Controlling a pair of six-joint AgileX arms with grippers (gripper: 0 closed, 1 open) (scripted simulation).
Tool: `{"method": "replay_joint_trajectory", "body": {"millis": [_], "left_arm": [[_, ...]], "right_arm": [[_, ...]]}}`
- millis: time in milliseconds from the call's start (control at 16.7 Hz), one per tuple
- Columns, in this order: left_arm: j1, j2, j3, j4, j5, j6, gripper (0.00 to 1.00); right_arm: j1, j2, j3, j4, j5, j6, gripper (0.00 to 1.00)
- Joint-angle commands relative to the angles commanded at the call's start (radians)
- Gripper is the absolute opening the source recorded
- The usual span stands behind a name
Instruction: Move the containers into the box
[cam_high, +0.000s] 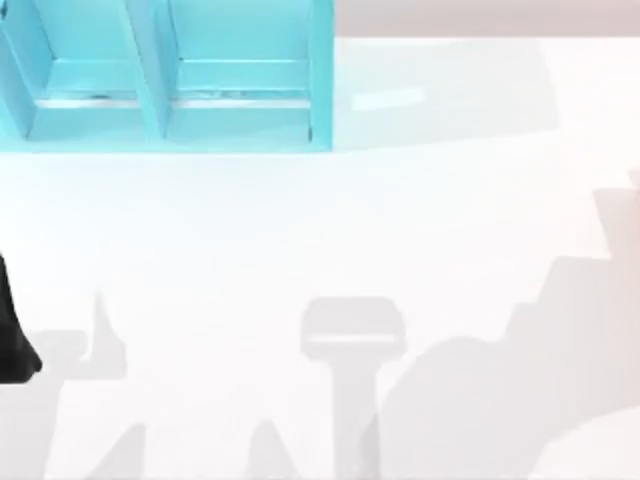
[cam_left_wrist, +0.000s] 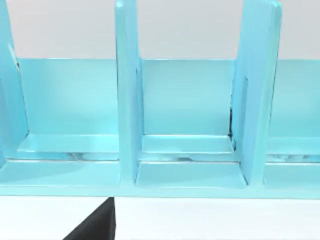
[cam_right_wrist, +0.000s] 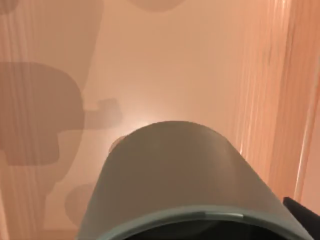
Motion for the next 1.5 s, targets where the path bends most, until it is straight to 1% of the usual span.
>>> {"method": "replay_joint_trajectory", "body": {"millis": [360, 900, 1200, 1500], "left_arm": [[0.000, 0.000, 0.000, 0.000, 0.000, 0.000, 1.00], [0.000, 0.000, 0.000, 0.000, 0.000, 0.000, 1.00], [0.000, 0.000, 0.000, 0.000, 0.000, 0.000, 1.00], [0.000, 0.000, 0.000, 0.000, 0.000, 0.000, 1.00]], "right_arm": [[-0.004, -0.002, -0.008, 0.003, 0.002, -0.007, 0.00], [0.011, -0.009, -0.243, 0.232, 0.004, 0.009, 0.00], [0.012, -0.010, -0.270, 0.257, 0.003, 0.012, 0.00], [0.012, -0.010, -0.270, 0.257, 0.003, 0.012, 0.38]]}}
